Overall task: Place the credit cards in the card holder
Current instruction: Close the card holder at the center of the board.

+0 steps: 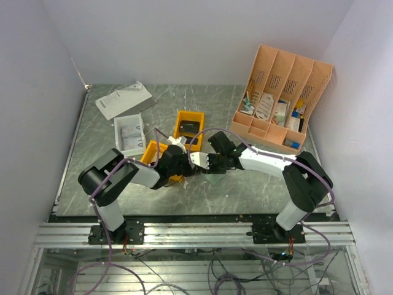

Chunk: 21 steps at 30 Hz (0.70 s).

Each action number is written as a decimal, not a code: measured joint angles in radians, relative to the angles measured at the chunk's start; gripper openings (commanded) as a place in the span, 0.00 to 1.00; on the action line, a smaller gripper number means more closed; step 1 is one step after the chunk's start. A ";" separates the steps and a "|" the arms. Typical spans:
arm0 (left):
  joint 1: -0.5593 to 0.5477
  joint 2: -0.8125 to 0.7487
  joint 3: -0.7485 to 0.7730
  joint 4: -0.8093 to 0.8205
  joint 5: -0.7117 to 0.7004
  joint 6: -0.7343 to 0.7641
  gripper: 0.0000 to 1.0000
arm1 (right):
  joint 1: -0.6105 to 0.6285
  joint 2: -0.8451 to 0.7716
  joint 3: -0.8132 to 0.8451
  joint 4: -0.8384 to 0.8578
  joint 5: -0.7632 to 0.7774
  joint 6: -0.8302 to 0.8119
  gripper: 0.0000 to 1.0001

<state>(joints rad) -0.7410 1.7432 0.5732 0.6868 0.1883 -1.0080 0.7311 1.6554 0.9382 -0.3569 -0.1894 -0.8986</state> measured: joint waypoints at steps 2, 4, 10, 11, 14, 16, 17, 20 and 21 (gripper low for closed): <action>0.000 -0.011 0.004 -0.012 0.000 0.006 0.07 | -0.001 0.000 0.013 -0.026 -0.042 0.023 0.38; 0.000 -0.021 0.007 -0.027 0.000 0.013 0.07 | -0.007 0.001 0.028 -0.066 -0.096 0.048 0.43; 0.000 -0.032 0.010 -0.068 0.000 0.031 0.07 | -0.100 0.002 0.113 -0.203 -0.257 0.104 0.52; 0.000 -0.035 0.013 -0.079 0.000 0.034 0.07 | -0.122 0.001 0.134 -0.211 -0.278 0.112 0.53; 0.000 -0.044 0.026 -0.101 0.000 0.044 0.07 | -0.166 -0.016 0.163 -0.216 -0.321 0.129 0.53; 0.000 -0.054 0.031 -0.110 0.000 0.052 0.07 | -0.173 -0.033 0.164 -0.219 -0.344 0.138 0.46; 0.000 -0.062 0.032 -0.114 0.000 0.056 0.07 | -0.175 -0.039 0.164 -0.220 -0.359 0.142 0.38; 0.000 -0.093 0.032 -0.116 0.000 0.068 0.07 | -0.199 -0.048 0.164 -0.236 -0.451 0.151 0.00; 0.000 -0.104 0.032 -0.116 0.000 0.073 0.07 | -0.219 -0.048 0.164 -0.248 -0.489 0.150 0.00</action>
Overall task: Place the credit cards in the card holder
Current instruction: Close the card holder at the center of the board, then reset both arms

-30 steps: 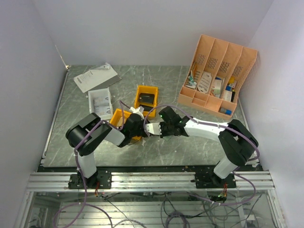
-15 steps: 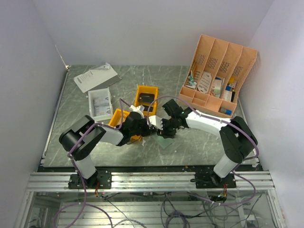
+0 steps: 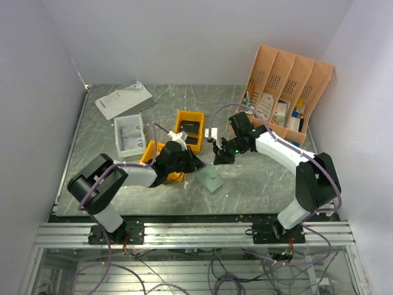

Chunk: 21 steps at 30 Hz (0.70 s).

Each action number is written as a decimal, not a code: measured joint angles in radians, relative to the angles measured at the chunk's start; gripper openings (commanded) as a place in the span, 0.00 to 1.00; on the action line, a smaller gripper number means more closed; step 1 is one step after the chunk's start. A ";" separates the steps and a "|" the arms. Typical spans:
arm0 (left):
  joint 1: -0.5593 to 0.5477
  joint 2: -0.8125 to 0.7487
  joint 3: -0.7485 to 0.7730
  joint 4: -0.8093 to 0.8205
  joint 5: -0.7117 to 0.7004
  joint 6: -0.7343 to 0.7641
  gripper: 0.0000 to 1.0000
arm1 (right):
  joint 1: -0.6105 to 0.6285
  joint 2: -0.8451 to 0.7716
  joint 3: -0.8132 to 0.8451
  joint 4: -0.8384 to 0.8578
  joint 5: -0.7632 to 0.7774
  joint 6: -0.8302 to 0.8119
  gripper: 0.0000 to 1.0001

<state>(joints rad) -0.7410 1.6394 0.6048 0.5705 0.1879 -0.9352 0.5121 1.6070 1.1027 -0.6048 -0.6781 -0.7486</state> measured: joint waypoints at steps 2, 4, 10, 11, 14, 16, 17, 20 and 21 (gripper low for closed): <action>0.000 -0.026 0.000 -0.003 0.000 0.011 0.07 | -0.038 0.003 0.000 -0.025 -0.064 -0.011 0.00; 0.000 -0.049 0.000 -0.016 0.000 0.020 0.07 | -0.055 0.016 0.000 -0.050 -0.103 -0.027 0.00; 0.000 -0.137 0.000 -0.092 -0.013 0.056 0.07 | -0.028 0.103 -0.025 -0.067 -0.118 -0.042 0.00; 0.000 -0.156 0.000 -0.107 -0.019 0.064 0.07 | -0.028 0.114 -0.032 -0.067 -0.114 -0.039 0.00; 0.000 -0.215 0.000 -0.151 -0.035 0.084 0.07 | -0.028 0.148 -0.035 -0.063 -0.090 -0.026 0.00; 0.000 -0.255 0.000 -0.181 -0.051 0.098 0.07 | -0.020 0.171 -0.035 -0.055 -0.067 -0.011 0.00; 0.000 -0.277 0.000 -0.200 -0.060 0.105 0.07 | -0.015 0.176 -0.036 -0.051 -0.058 -0.006 0.00; 0.000 -0.347 0.000 -0.259 -0.093 0.125 0.07 | 0.006 0.179 -0.037 -0.040 -0.037 0.013 0.00; 0.000 -0.373 0.000 -0.282 -0.105 0.133 0.07 | 0.009 0.179 -0.037 -0.036 -0.034 0.017 0.00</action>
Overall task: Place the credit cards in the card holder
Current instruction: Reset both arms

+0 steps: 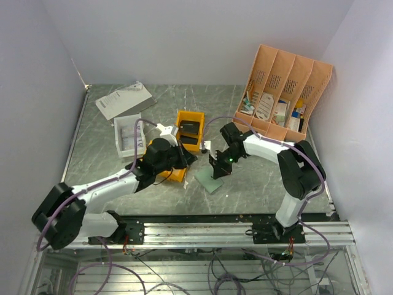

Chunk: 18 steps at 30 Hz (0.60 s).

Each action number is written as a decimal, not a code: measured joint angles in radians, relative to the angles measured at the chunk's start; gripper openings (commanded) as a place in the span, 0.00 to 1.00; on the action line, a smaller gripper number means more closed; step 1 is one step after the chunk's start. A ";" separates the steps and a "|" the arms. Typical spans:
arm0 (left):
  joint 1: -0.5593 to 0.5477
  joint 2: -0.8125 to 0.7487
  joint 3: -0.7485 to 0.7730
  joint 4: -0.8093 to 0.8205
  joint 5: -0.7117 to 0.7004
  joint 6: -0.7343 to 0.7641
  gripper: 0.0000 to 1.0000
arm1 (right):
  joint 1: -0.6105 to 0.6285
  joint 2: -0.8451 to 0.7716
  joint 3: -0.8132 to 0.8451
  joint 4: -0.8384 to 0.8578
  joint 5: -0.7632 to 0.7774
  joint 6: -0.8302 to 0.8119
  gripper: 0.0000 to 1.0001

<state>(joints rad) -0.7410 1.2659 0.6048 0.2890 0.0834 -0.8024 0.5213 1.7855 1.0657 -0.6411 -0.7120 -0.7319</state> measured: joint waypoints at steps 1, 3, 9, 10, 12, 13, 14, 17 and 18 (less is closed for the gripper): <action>0.000 -0.024 0.000 -0.017 -0.011 0.006 0.07 | 0.002 -0.003 0.000 0.001 0.004 0.003 0.00; 0.000 -0.077 0.000 -0.061 -0.036 0.023 0.09 | 0.001 -0.023 0.000 0.001 0.023 0.010 0.04; 0.017 -0.223 0.115 -0.309 -0.139 0.122 0.52 | -0.053 -0.285 0.056 0.005 0.154 0.003 0.65; 0.027 -0.239 0.155 -0.348 -0.154 0.143 0.60 | -0.071 -0.340 0.089 0.014 0.173 0.003 0.77; 0.053 -0.264 0.241 -0.409 -0.181 0.174 0.71 | -0.110 -0.425 0.163 0.040 0.204 0.019 0.92; 0.068 -0.275 0.289 -0.439 -0.192 0.190 0.75 | -0.127 -0.451 0.204 0.050 0.213 0.034 0.98; 0.080 -0.282 0.328 -0.458 -0.198 0.203 0.80 | -0.148 -0.470 0.257 0.054 0.220 0.055 0.99; 0.118 -0.286 0.465 -0.530 -0.207 0.240 0.98 | -0.209 -0.481 0.401 0.071 0.233 0.151 0.99; 0.129 -0.280 0.520 -0.563 -0.207 0.251 0.98 | -0.235 -0.481 0.442 0.084 0.246 0.209 1.00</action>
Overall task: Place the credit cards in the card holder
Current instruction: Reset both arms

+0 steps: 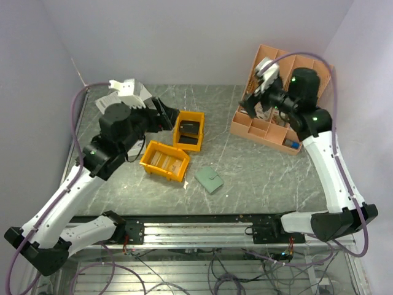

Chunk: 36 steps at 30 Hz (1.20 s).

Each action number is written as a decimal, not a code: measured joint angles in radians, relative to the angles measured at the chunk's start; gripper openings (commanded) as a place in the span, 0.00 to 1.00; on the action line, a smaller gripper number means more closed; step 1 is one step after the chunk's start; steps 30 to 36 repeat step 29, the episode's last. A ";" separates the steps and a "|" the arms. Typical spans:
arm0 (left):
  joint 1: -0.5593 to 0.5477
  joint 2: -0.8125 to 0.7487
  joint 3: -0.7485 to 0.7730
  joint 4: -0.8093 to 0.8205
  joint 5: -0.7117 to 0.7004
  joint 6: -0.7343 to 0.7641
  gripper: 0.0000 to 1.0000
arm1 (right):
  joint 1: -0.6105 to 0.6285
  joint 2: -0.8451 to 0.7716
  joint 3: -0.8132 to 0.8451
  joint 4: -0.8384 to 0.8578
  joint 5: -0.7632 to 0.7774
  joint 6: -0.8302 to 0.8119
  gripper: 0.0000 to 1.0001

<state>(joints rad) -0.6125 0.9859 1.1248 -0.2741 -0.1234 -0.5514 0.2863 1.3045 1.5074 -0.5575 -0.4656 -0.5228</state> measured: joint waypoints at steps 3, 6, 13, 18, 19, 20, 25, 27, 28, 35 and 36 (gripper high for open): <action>0.011 0.032 0.145 -0.073 0.001 0.034 0.98 | -0.046 0.001 0.093 0.013 0.093 0.166 1.00; 0.012 0.076 0.290 -0.131 0.015 0.069 0.98 | -0.051 0.006 0.196 0.003 0.149 0.287 1.00; 0.013 0.119 0.442 -0.204 0.071 0.109 0.97 | -0.051 -0.013 0.309 -0.019 0.193 0.424 1.00; 0.013 0.126 0.455 -0.231 0.102 0.111 0.98 | -0.051 -0.019 0.311 -0.032 0.243 0.504 1.00; 0.013 0.127 0.455 -0.235 0.108 0.111 0.98 | -0.051 -0.019 0.311 -0.036 0.251 0.515 1.00; 0.013 0.128 0.455 -0.237 0.113 0.111 0.98 | -0.051 -0.019 0.311 -0.040 0.256 0.524 1.00; 0.013 0.129 0.456 -0.246 0.128 0.109 0.98 | -0.051 -0.019 0.312 -0.045 0.279 0.541 1.00; 0.013 0.129 0.456 -0.247 0.129 0.107 0.98 | -0.051 -0.020 0.312 -0.047 0.287 0.537 1.00; 0.013 0.129 0.456 -0.247 0.130 0.106 0.98 | -0.051 -0.021 0.312 -0.047 0.291 0.534 1.00; 0.013 0.129 0.456 -0.247 0.130 0.106 0.98 | -0.051 -0.023 0.312 -0.047 0.294 0.531 1.00; 0.013 0.129 0.456 -0.247 0.130 0.106 0.98 | -0.051 -0.023 0.312 -0.047 0.294 0.531 1.00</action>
